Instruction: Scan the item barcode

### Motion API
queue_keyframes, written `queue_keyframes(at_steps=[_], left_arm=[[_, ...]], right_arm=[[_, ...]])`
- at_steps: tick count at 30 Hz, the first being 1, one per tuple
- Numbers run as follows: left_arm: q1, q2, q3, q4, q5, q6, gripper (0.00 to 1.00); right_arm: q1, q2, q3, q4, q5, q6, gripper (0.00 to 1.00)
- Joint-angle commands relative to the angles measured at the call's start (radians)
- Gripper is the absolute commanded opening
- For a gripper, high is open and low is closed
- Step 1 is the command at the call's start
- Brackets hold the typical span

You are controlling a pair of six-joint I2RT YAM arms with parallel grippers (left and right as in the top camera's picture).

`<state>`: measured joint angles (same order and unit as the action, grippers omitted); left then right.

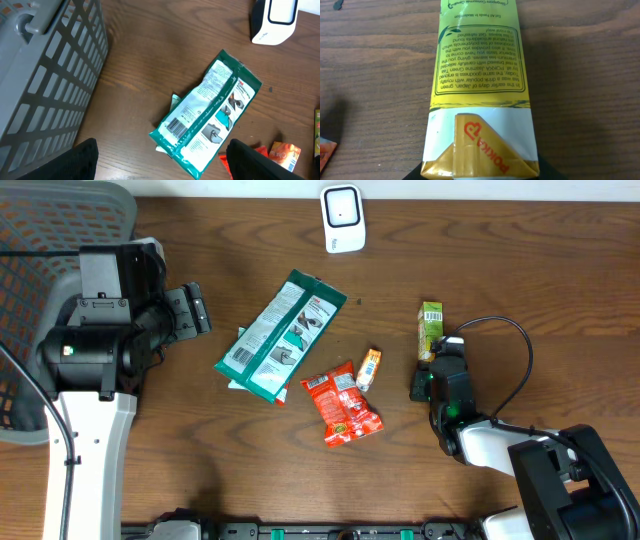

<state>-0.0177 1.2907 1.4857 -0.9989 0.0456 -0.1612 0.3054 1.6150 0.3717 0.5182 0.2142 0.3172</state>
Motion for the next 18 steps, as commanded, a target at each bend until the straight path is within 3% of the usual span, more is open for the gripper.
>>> queue_keyframes(at_steps=[1,11,18], left_arm=[[-0.001,0.003,0.020,-0.003,-0.009,-0.009,0.83],[-0.001,0.003,0.020,-0.003,-0.009,-0.009,0.83],[-0.001,0.003,0.020,-0.003,-0.009,-0.009,0.83]], right_arm=[[-0.005,0.004,-0.002,0.002,0.014,-0.020,0.22],[-0.005,-0.112,0.003,-0.082,-0.031,-0.030,0.11],[-0.005,-0.269,0.040,-0.285,-0.066,-0.026,0.01]])
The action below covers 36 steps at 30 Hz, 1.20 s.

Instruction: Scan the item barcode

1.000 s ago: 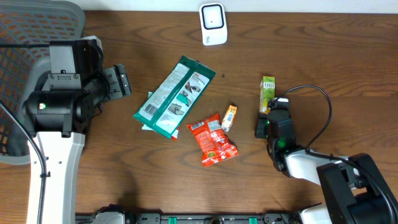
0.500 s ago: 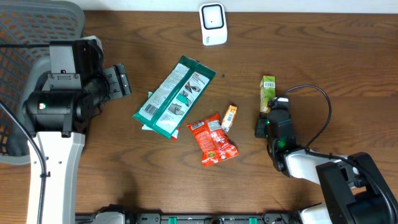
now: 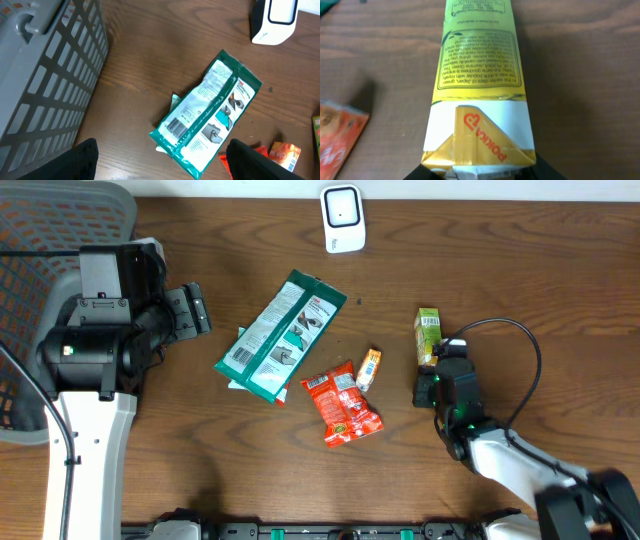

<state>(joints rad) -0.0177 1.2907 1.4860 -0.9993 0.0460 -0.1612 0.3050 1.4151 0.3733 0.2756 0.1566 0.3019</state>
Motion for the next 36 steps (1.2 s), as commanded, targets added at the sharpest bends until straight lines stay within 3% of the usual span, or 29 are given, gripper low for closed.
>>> queue_keyframes(at_steps=[1,16,22,36], left_arm=[[-0.001,0.003,0.019,-0.003,-0.010,-0.009,0.82],[-0.001,0.003,0.019,-0.003,-0.010,-0.009,0.83],[-0.001,0.003,0.019,-0.003,-0.010,-0.009,0.83],[-0.001,0.003,0.019,-0.003,-0.010,-0.009,0.83]], right_arm=[[-0.004,-0.086,0.051,-0.082,-0.008,-0.011,0.01],[-0.005,-0.164,0.427,-0.789,-0.009,0.001,0.01],[-0.020,-0.164,0.583,-0.978,-0.086,0.001,0.01],[-0.066,-0.100,0.607,-1.028,-0.110,-0.019,0.04]])
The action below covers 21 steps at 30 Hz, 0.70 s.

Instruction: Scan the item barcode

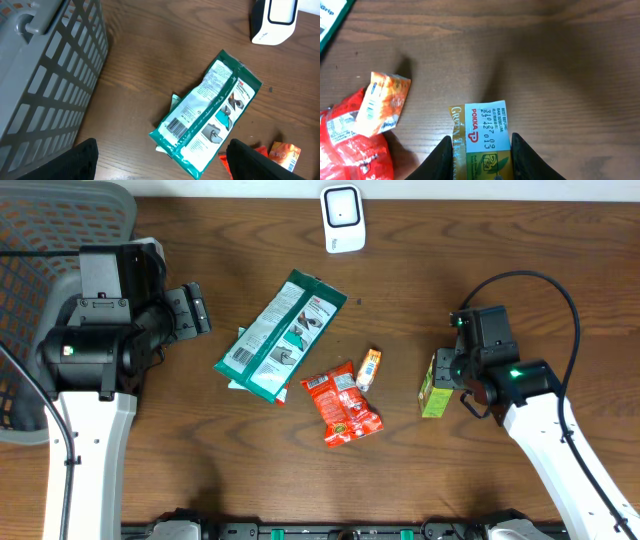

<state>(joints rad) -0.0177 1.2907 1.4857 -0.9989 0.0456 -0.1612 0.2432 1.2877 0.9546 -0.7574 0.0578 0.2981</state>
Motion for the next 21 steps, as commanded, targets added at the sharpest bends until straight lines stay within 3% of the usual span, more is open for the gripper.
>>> queue_keyframes(at_steps=[1,21], left_arm=[[-0.001,0.003,0.020,-0.003,-0.009,-0.009,0.83],[-0.001,0.003,0.020,-0.003,-0.009,-0.009,0.83]], right_arm=[[-0.004,0.036,0.026,0.006,-0.011,-0.015,0.04],[-0.004,0.038,0.052,0.116,-0.001,-0.035,0.01]])
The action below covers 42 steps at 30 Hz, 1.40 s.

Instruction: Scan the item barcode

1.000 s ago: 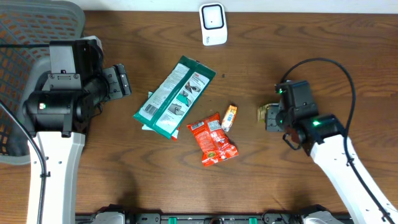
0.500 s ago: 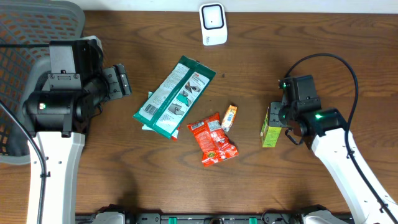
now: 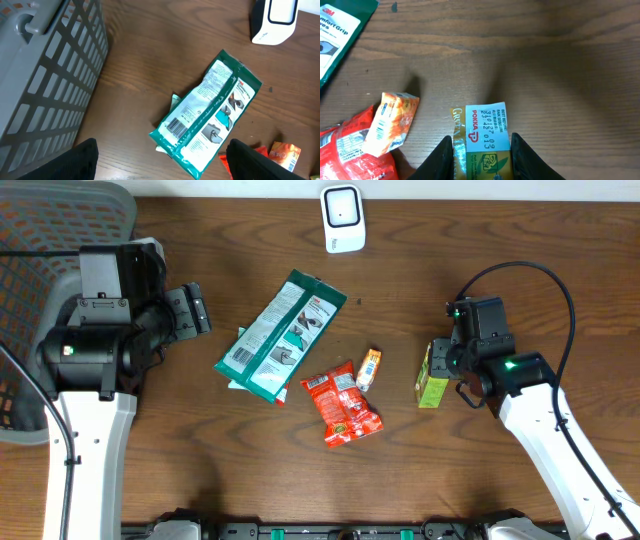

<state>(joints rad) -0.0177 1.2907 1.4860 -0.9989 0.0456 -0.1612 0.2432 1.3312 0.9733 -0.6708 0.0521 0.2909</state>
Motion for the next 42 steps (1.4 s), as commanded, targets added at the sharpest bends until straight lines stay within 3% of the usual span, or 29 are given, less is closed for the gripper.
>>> queue_keyframes(at_steps=[1,10,19,23,27,31,39,42], left_arm=[[-0.001,0.003,0.019,-0.003,-0.009,-0.009,0.83],[-0.001,0.003,0.019,-0.003,-0.009,-0.009,0.83],[-0.001,0.003,0.019,-0.003,-0.009,-0.009,0.83],[-0.001,0.003,0.019,-0.003,-0.009,-0.009,0.83],[-0.001,0.003,0.019,-0.003,-0.009,-0.009,0.83],[-0.001,0.003,0.019,-0.003,-0.009,-0.009,0.83],[-0.001,0.003,0.019,-0.003,-0.009,-0.009,0.83],[-0.001,0.003,0.019,-0.003,-0.009,-0.009,0.83]], right_arm=[[-0.004,-0.005,0.033,0.046,0.015,-0.031,0.01],[-0.004,-0.004,0.033,0.233,0.127,-0.038,0.01],[-0.004,0.088,0.021,0.248,0.127,-0.038,0.02],[-0.016,0.132,0.023,0.265,0.120,-0.075,0.14],[-0.072,0.099,0.050,0.261,-0.064,-0.075,0.31],[-0.150,0.095,0.116,0.186,-0.187,-0.057,0.35],[-0.236,0.163,0.378,-0.088,-0.213,-0.061,0.35],[-0.236,0.232,0.476,-0.167,-0.219,-0.064,0.42]])
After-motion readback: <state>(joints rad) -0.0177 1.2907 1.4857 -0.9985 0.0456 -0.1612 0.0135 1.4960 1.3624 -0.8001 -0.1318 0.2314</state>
